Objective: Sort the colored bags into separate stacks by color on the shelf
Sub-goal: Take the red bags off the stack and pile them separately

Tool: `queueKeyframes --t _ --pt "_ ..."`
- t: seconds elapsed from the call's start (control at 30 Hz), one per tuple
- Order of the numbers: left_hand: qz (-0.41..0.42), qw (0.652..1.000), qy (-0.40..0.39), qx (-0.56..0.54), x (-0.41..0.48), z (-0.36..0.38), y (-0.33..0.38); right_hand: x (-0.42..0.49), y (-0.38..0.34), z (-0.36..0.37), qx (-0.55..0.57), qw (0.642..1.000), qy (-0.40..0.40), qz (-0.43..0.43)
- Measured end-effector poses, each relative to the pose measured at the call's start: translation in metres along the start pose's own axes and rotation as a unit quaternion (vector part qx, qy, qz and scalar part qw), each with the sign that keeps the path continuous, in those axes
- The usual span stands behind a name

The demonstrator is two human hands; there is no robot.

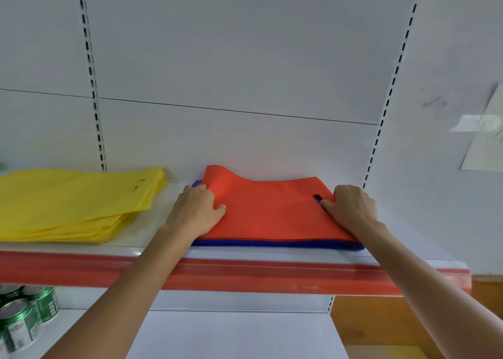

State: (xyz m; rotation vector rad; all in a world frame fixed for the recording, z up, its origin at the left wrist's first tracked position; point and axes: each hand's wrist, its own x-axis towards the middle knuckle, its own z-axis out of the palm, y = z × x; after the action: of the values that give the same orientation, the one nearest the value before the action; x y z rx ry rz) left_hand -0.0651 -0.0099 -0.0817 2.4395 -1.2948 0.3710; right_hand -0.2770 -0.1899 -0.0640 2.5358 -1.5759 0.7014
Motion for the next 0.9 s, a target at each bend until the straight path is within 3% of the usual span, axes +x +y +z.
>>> queueKeyframes --t 0.27,0.4,0.67,0.9 --pt "-0.057 0.991 0.049 -0.110 -0.007 -0.001 0.002 -0.002 0.008 0.005 0.022 0.999 0.024 -0.007" --pt "-0.047 0.989 0.065 -0.127 -0.005 -0.002 0.001 0.002 0.011 0.006 0.034 0.999 0.037 -0.021" --pt "-0.031 0.989 0.082 -0.116 -0.005 -0.004 -0.005 0.003 0.005 0.008 0.036 0.998 0.045 -0.022" --pt "-0.031 0.990 0.080 -0.111 -0.002 -0.003 -0.006 0.009 0.005 0.010 0.134 0.989 0.053 -0.032"
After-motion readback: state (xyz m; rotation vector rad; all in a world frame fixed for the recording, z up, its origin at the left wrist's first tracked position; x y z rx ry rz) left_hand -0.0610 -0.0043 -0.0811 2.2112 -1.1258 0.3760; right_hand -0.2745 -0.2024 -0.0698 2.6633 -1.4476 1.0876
